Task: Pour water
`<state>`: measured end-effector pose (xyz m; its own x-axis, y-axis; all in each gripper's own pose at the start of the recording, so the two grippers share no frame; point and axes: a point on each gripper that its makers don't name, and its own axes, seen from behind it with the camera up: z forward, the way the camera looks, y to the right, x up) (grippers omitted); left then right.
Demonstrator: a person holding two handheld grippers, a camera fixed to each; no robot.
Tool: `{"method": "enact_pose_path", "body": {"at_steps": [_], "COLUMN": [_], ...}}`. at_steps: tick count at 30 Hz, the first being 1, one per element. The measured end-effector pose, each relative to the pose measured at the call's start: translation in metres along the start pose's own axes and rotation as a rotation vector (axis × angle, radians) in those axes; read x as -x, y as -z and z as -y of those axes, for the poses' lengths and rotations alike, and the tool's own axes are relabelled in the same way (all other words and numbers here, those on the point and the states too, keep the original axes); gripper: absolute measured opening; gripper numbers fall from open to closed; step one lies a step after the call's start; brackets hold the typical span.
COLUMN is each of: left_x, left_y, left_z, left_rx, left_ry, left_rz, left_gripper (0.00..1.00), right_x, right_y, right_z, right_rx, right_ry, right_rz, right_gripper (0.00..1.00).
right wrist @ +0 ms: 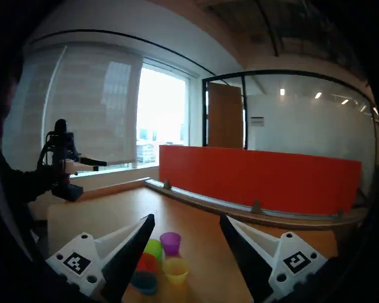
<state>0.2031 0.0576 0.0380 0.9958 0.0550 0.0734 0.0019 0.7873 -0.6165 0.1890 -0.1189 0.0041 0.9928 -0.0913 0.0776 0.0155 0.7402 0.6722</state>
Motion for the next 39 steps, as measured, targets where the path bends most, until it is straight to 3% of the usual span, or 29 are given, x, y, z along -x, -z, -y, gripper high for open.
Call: {"method": "enact_pose_path", "body": {"at_steps": [5,15,24,33,39], "left_x": [0.002,0.008,0.026,0.043,0.055], "left_y": [-0.001,-0.003,-0.006,-0.011,-0.015], "left_z": [-0.001,-0.002,-0.003,-0.015,-0.029], "left_rx": [0.036,0.105,0.159,0.247,0.3], "left_ry": [-0.024,-0.005,-0.073,-0.099,-0.146], "left_rz": [0.011,0.052,0.144,0.218,0.276], "left_gripper": [1.0,1.0,1.0,1.0,1.0], "right_x": [0.002,0.012,0.032,0.049,0.059], "right_y": [-0.003,-0.003,-0.003,-0.005,-0.004], "right_z": [0.007,0.015,0.023,0.033,0.043], "right_rx": [-0.05,-0.119,-0.176,-0.241,-0.284], "right_ry": [0.02,0.039,0.068,0.091,0.115], "right_rz": [0.037,0.097,0.204,0.282,0.331], "right_gripper": [1.0,1.0,1.0,1.0,1.0]}}
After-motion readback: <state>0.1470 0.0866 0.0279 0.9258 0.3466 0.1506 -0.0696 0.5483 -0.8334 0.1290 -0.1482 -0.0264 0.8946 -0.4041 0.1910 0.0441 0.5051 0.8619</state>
